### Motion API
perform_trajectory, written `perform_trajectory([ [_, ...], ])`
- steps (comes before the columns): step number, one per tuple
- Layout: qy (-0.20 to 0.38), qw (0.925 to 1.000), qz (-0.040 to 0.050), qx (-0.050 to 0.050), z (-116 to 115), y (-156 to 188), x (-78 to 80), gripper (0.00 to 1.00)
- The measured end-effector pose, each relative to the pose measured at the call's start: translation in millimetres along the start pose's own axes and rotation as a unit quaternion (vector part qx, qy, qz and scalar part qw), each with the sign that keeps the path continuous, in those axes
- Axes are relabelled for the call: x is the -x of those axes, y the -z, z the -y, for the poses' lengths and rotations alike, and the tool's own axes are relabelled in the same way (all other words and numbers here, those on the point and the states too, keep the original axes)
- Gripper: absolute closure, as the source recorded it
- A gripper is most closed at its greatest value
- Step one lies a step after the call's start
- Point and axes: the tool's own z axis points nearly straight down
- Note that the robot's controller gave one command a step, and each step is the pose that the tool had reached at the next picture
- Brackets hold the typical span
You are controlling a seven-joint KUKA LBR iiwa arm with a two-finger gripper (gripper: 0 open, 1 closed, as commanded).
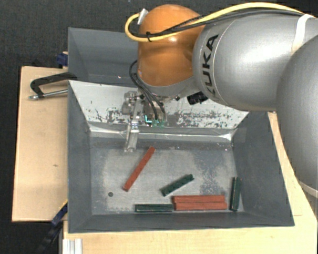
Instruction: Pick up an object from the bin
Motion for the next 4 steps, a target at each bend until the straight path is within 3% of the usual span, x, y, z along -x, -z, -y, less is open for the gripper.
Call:
perform_trajectory([
  [1, -0.002, 1.0000, 0.0044, 0.001, 1, 5, 1.9, 0.00],
  [2, 0.091, 0.9959, 0.0052, 0.000, 21, -41, 1.0, 0.00],
  [3, 0.219, 0.9756, 0.0033, -0.002, 71, -63, -5.0, 0.00],
  [4, 0.274, 0.9616, 0.0046, 0.000, 51, -73, -3.9, 0.00],
])
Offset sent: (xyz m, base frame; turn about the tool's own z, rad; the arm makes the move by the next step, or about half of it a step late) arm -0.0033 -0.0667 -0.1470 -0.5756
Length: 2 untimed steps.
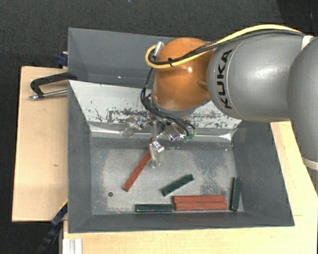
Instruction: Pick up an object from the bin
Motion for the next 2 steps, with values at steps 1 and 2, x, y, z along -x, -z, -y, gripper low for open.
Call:
perform_trajectory([
  [1, 0.165, 0.9863, -0.0002, 0.000, -4, -46, 2.6, 0.00],
  [2, 0.292, 0.9564, -0.0004, 0.001, 4, -73, 3.2, 1.00],
])
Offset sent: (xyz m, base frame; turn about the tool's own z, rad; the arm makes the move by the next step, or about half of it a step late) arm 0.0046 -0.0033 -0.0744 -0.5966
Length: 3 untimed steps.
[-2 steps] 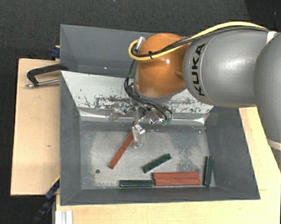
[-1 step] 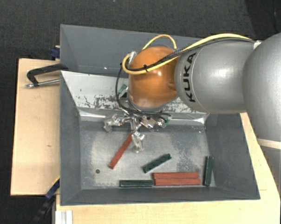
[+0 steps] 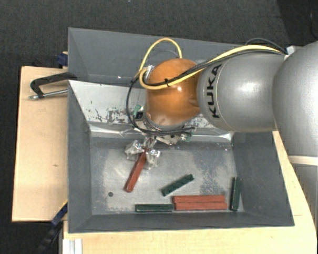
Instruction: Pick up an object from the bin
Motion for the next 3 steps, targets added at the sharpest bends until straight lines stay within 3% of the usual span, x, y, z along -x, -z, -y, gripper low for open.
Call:
perform_trajectory([
  [3, 0.000, 1.0000, 0.0014, -0.001, 0.0, 6.5, 0.4, 1.00],
])
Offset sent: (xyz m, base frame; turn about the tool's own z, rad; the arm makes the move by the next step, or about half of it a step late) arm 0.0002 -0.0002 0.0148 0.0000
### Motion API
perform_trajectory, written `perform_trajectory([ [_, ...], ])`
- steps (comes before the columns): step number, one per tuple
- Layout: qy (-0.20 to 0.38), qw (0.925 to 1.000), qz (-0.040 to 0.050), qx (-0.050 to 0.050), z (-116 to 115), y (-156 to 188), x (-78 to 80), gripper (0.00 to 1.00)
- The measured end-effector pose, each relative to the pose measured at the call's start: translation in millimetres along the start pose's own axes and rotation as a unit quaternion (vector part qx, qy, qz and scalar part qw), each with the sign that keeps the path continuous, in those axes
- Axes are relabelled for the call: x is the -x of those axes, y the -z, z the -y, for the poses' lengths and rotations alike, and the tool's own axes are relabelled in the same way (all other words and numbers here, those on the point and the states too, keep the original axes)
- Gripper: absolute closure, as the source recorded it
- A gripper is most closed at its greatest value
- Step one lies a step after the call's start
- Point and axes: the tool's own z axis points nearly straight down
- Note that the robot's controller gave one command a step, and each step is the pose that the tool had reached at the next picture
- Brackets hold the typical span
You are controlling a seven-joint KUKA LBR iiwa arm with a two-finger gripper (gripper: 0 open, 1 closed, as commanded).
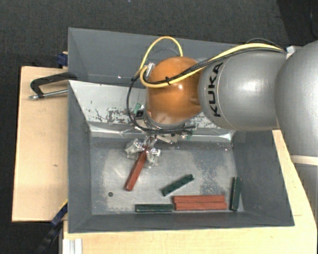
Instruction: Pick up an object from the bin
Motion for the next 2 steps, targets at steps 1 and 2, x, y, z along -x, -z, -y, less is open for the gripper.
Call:
perform_trajectory([
  [1, 0.000, 1.0000, 0.0003, 0.000, -0.1, 6.1, 0.3, 1.00],
  [2, -0.001, 1.0000, 0.0006, -0.001, 0.0, 14.5, 0.9, 1.00],
])
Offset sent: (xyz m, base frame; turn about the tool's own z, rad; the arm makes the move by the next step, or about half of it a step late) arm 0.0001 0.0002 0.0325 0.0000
